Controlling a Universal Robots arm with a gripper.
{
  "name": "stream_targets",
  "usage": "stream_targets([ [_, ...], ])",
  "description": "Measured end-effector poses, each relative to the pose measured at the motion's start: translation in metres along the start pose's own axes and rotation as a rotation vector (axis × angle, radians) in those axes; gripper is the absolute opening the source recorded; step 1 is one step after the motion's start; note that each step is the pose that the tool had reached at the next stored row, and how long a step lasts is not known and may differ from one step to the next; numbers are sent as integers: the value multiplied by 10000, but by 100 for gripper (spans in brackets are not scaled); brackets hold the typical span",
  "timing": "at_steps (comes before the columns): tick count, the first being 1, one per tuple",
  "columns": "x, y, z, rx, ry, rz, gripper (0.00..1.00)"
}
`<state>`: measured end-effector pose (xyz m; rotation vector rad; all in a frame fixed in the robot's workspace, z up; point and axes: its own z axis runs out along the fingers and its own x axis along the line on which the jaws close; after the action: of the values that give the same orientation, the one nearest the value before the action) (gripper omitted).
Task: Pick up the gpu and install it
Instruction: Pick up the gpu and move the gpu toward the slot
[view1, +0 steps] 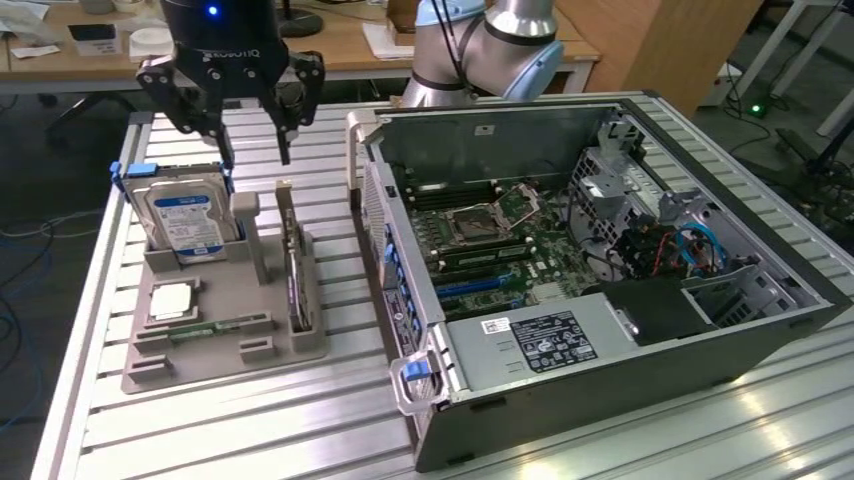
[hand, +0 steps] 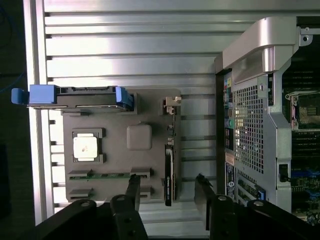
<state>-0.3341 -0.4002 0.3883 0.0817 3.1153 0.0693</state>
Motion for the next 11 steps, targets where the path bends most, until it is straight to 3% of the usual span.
stream_targets([
  [3, 0, -1, 15, 19, 6, -75, 65],
  [5, 0, -2, 35, 53, 27, -307, 65],
  [8, 0, -4, 84, 50, 56, -695, 65],
  [11, -2, -7, 140, 48, 56, -709, 65],
])
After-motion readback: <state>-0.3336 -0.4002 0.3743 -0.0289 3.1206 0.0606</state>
